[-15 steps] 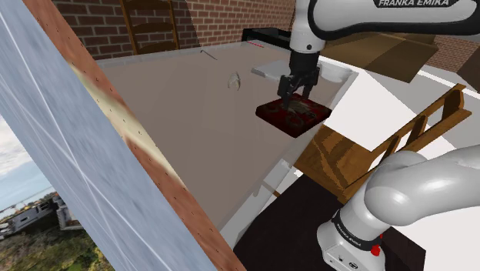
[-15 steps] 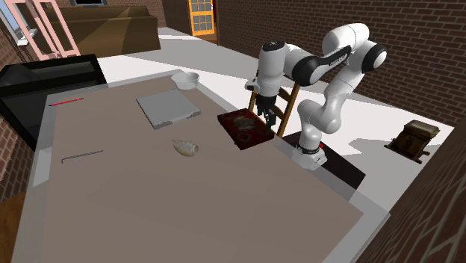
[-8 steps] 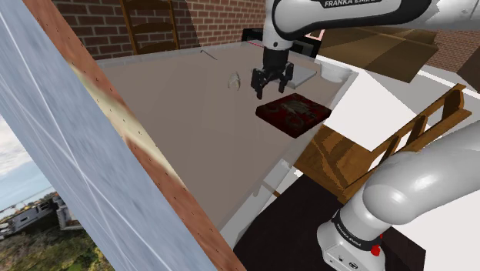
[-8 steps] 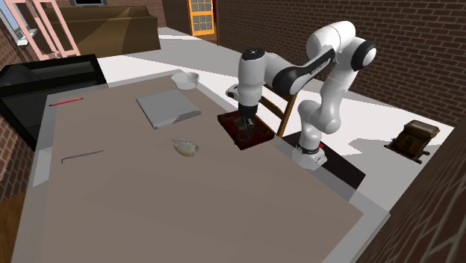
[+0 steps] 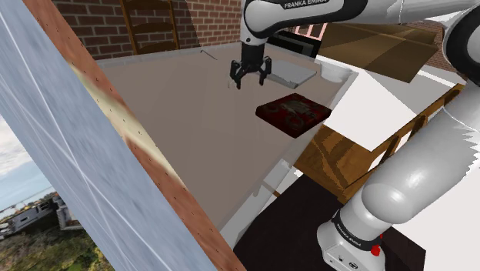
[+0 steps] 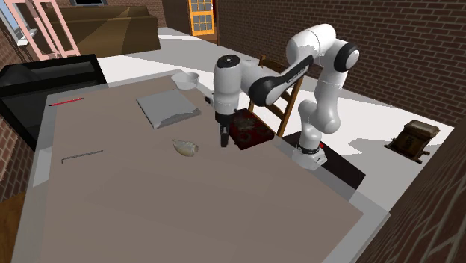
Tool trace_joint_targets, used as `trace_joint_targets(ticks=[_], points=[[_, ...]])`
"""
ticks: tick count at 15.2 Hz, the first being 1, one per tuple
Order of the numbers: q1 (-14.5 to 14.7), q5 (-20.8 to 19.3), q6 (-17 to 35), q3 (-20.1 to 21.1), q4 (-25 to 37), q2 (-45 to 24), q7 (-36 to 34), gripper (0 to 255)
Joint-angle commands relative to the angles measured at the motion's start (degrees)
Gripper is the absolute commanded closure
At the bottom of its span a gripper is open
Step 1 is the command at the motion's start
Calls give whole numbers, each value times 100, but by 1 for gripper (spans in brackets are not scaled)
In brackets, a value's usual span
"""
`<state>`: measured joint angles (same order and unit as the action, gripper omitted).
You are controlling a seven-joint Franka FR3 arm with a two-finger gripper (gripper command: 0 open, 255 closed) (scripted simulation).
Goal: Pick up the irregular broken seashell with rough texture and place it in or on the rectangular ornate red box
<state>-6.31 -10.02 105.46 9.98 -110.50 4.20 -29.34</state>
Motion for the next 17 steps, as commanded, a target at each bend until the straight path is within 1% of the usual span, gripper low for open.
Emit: trace_joint_targets(ticks=[1, 5, 9, 10, 17], points=[[-26, -123, 44, 2, 437, -415, -225, 0], [-17, -364, 19, -25, 1415, -1250, -640, 0], [41, -580, -137, -108, 2579, -2129, -978, 0], [52, -602, -165, -123, 2734, -2239, -1012, 0], [-13, -634, 333, -164, 2307, -2305, -1049, 0]])
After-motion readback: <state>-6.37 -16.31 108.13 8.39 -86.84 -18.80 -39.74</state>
